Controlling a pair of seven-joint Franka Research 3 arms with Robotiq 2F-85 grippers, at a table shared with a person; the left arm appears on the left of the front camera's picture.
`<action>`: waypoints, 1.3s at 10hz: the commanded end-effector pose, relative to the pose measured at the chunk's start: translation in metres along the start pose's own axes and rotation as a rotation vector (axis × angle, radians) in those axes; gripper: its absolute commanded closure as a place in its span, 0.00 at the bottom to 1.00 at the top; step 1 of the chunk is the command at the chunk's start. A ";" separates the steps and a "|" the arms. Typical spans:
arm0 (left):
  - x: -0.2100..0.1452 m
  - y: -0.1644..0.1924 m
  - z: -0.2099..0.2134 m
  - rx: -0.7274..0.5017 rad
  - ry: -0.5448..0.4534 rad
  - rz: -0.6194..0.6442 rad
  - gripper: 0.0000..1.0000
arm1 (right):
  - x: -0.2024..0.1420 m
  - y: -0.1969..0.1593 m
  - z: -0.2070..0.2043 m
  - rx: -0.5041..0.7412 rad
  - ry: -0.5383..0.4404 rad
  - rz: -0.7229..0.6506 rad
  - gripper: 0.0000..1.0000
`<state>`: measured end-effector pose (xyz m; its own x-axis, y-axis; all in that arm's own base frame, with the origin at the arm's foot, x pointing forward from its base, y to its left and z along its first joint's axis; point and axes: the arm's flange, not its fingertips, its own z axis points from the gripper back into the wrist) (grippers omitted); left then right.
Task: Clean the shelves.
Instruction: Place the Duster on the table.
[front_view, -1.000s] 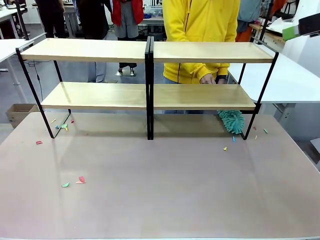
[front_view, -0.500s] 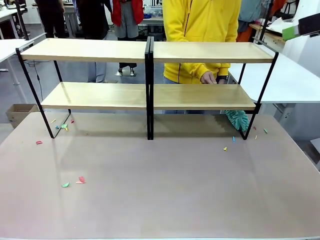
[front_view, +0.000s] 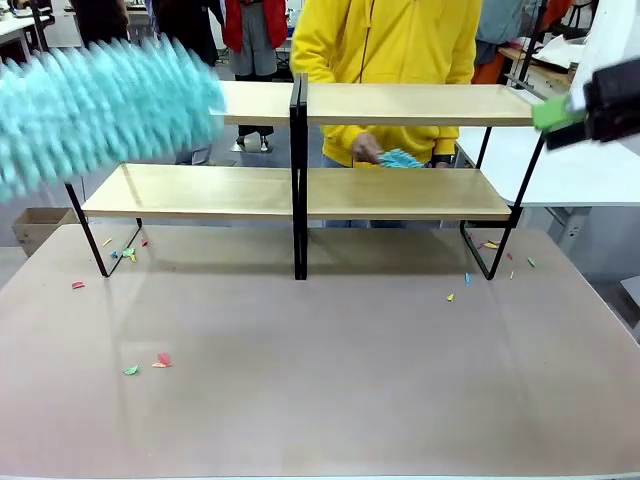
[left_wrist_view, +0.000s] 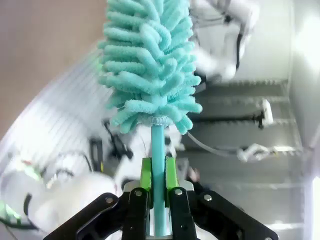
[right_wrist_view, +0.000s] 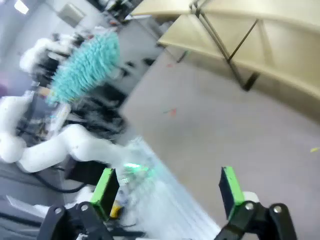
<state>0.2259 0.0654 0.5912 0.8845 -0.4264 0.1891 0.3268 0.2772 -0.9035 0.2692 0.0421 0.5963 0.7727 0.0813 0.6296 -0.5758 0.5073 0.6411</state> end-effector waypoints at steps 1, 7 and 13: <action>0.011 0.054 -0.004 0.045 0.641 0.166 0.88 | -0.041 -0.071 -0.028 0.324 0.182 -0.593 0.00; 0.090 0.204 -0.054 -0.006 0.518 0.097 0.88 | -0.023 -0.114 -0.031 0.358 0.079 -0.371 0.00; 0.108 0.217 -0.032 0.182 0.160 0.069 0.88 | -0.023 -0.114 -0.031 0.358 0.079 -0.371 0.00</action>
<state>0.3867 0.0611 0.4048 0.8458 -0.5273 0.0808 0.3577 0.4482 -0.8192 0.3240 0.0049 0.4965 0.9558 0.0342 0.2920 -0.2923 0.2171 0.9314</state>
